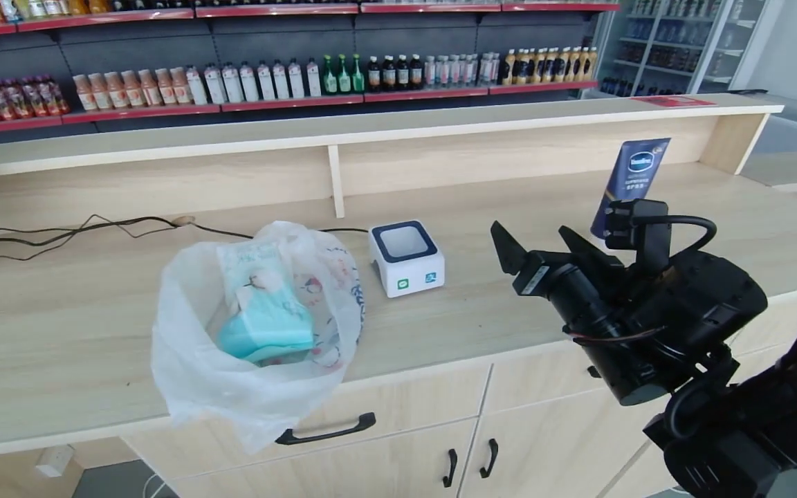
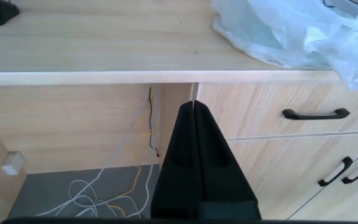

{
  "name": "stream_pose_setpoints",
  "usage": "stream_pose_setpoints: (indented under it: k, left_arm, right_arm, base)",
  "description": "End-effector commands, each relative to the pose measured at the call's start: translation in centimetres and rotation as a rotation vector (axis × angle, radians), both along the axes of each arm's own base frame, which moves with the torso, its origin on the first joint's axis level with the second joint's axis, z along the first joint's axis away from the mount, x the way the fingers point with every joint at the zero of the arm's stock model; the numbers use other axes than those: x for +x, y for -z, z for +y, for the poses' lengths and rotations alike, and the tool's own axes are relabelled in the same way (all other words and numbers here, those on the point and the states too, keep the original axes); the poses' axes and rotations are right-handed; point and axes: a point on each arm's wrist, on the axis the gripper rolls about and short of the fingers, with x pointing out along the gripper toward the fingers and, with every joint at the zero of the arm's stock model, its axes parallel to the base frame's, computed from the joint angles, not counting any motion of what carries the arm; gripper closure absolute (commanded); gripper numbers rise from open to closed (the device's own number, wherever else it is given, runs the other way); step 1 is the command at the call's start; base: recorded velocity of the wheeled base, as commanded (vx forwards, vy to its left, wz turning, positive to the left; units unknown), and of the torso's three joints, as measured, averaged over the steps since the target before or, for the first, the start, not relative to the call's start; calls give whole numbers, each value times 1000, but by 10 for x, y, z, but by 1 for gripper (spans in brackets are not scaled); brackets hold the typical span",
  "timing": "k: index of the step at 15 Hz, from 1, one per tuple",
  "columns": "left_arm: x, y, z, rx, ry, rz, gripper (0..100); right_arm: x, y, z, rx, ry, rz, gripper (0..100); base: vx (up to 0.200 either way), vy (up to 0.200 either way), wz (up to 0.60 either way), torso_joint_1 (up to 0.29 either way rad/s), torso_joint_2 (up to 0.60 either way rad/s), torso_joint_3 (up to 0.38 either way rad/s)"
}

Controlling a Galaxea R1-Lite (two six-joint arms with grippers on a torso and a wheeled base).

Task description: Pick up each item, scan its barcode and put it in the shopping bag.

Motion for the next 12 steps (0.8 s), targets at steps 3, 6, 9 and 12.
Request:
stream_pose_setpoints:
  k: [3, 6, 9, 12]
  left_arm:
    - [0, 0, 0, -1, -1, 0, 100]
    - [0, 0, 0, -3, -1, 0, 100]
    - [0, 0, 0, -3, -1, 0, 100]
    - [0, 0, 0, -3, -1, 0, 100]
  right_arm:
    - [-2, -2, -1, -2, -2, -5, 0]
    - [-3, -1, -1, -3, -2, -2, 0]
    - [-3, -1, -1, -4, 0, -2, 0]
    - [-2, -1, -2, -3, 2, -3, 0]
  base:
    - [0, -200, 0, -4, -4, 2]
    - [0, -200, 0, 1, -1, -1]
    - [0, -200, 0, 2, 2, 4]
    - [0, -200, 0, 4, -1, 2]
